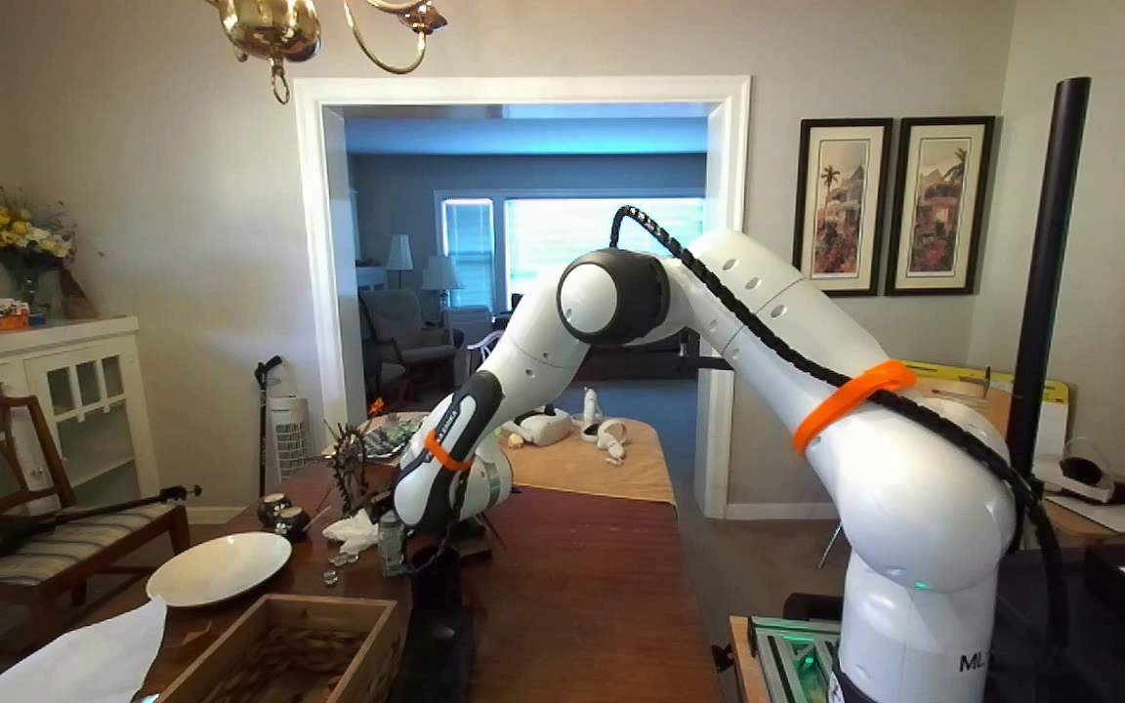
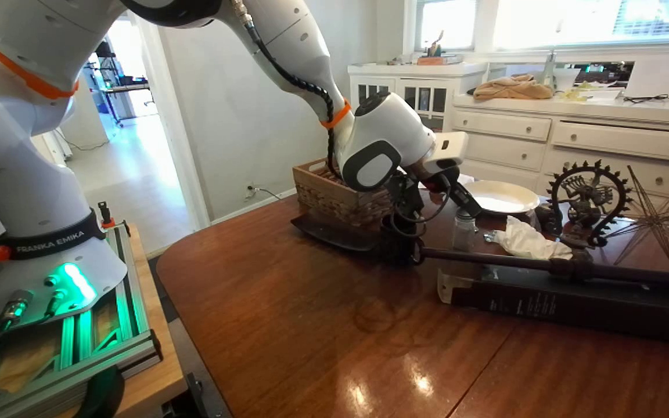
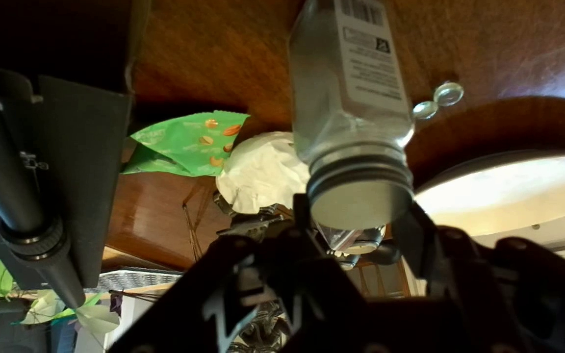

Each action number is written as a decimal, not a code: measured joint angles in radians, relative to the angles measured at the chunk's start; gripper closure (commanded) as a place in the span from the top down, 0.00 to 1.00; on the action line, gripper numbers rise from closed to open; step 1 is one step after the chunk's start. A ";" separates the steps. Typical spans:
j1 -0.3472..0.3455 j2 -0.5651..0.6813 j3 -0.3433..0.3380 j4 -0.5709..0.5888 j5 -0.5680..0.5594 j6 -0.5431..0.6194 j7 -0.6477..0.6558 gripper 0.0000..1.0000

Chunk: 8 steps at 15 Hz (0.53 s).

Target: Remove the cap off of the bottle

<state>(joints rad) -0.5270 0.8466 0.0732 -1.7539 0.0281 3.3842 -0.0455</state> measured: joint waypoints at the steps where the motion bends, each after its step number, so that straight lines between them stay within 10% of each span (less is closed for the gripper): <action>1: 0.000 0.000 0.000 0.000 0.000 0.001 0.000 0.31; 8: 0.000 0.000 0.001 0.000 0.000 0.009 0.004 0.20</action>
<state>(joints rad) -0.5270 0.8462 0.0737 -1.7539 0.0281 3.3936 -0.0412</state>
